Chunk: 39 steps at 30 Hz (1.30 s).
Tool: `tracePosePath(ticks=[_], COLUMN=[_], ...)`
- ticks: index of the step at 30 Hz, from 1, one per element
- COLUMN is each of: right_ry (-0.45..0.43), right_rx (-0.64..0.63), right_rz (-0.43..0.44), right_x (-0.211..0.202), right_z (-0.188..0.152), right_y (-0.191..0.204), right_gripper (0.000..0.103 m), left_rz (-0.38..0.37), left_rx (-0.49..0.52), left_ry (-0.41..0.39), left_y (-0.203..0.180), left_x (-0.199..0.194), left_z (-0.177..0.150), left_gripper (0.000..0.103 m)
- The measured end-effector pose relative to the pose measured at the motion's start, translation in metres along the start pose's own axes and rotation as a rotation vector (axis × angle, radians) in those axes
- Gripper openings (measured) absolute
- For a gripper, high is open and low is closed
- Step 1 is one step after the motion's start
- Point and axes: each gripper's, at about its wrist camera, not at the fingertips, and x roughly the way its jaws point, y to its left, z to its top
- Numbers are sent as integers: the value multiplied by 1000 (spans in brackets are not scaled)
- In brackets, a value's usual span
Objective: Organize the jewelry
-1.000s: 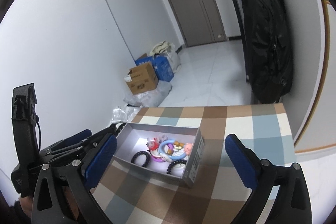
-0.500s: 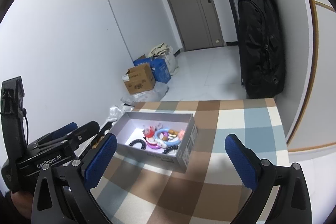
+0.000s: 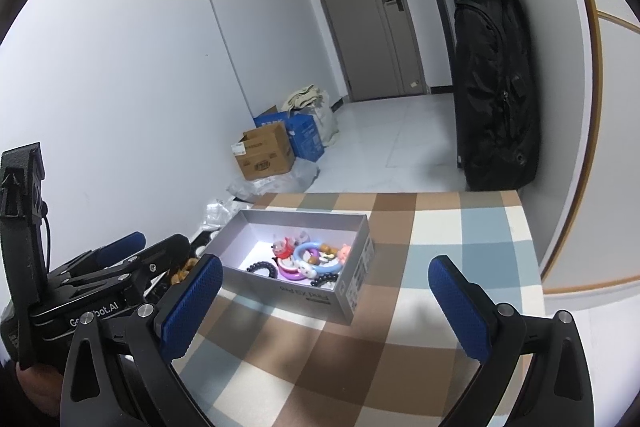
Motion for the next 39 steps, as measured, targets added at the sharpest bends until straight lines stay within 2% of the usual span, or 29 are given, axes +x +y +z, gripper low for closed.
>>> tracePosePath(ticks=[4, 14, 39], right_ry=[-4, -3, 14], right_rx=[0, -7, -5], right_rz=[1, 7, 4], right_x=[-1, -1, 3], right_z=[1, 2, 0], right_y=[0, 1, 1], right_gripper=[103, 103, 103], left_rz=[20, 16, -18], left_rx=[11, 45, -3], left_ry=[-5, -9, 18], left_y=[-2, -9, -3], left_x=[1, -1, 3], left_z=[-1, -3, -1], left_gripper=[85, 85, 85])
